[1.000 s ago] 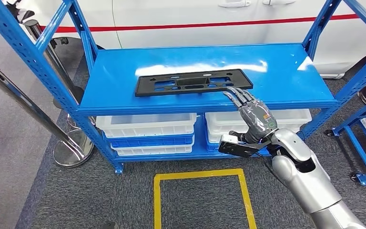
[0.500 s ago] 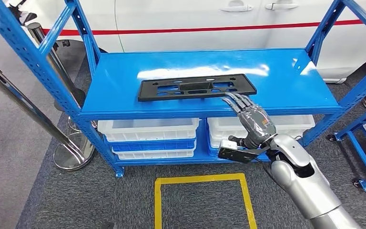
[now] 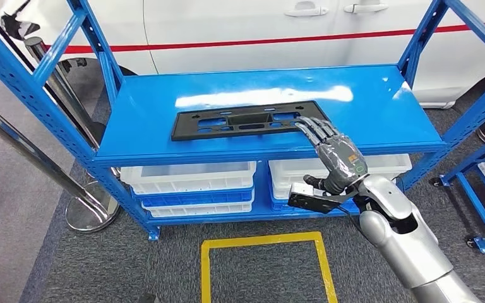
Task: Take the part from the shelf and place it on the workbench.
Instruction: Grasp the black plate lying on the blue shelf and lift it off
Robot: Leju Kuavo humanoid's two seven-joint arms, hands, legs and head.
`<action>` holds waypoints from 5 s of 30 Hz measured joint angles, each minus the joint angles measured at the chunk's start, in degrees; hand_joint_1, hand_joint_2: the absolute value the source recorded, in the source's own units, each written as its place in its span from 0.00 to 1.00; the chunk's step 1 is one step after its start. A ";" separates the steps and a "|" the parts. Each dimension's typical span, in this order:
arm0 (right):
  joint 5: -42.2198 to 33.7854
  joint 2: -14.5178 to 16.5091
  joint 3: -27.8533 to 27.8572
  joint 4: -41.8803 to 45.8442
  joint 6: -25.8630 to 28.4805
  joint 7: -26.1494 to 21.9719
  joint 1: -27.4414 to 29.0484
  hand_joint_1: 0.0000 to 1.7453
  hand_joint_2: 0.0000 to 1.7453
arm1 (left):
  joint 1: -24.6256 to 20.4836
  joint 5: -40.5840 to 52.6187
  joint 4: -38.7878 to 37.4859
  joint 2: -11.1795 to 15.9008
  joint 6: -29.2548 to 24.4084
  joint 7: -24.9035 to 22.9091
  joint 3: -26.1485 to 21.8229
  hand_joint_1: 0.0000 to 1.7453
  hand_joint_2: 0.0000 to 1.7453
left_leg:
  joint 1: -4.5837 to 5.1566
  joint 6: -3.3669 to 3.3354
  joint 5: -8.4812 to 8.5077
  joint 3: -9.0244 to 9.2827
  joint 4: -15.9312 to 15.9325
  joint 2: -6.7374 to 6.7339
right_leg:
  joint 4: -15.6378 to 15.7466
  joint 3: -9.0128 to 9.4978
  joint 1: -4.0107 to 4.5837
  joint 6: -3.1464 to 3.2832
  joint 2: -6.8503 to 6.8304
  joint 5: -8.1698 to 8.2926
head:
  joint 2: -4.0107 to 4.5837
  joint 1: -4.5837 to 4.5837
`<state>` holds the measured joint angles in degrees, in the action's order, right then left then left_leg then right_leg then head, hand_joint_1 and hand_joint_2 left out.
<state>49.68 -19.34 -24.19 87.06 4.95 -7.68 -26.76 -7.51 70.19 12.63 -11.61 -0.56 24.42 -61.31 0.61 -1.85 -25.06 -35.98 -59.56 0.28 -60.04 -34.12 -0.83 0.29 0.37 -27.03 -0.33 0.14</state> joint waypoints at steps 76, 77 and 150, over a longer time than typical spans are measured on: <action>1.13 2.99 -8.96 -13.23 -8.95 1.13 -11.09 0.00 1.00 | -1.73 0.80 0.00 -0.58 0.78 -1.70 2.78 0.00 1.00 | 0.04 -0.45 -0.59 1.18 0.07 0.12 | -1.63 -2.17 -0.59 -1.60 -0.29 0.73 | 0.00 -0.10; 1.15 3.10 -9.15 -13.56 -8.91 1.15 -11.30 0.00 1.00 | -1.80 0.80 0.00 -0.59 0.78 -1.73 2.81 0.00 1.00 | 0.07 -0.19 -0.74 1.03 -0.14 0.12 | -1.39 -2.08 -0.42 -1.23 -0.20 0.41 | 0.00 -0.12; 5.03 14.63 -14.16 -30.79 -4.79 4.21 -17.98 0.00 1.00 | -2.60 1.21 0.00 -1.24 1.26 -3.16 6.49 0.00 1.00 | -0.84 1.74 -2.82 -4.12 -9.63 0.05 | -0.70 -1.71 -0.15 0.81 -0.28 0.96 | 0.00 -0.16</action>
<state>54.71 -4.71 -38.35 56.27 0.16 -3.46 -44.74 -10.11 71.40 12.63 -12.85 0.70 21.26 -54.83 -0.24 -0.10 -27.89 -40.10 -69.19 0.33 -60.74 -35.84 -0.98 1.10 0.09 -26.07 -0.33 -0.02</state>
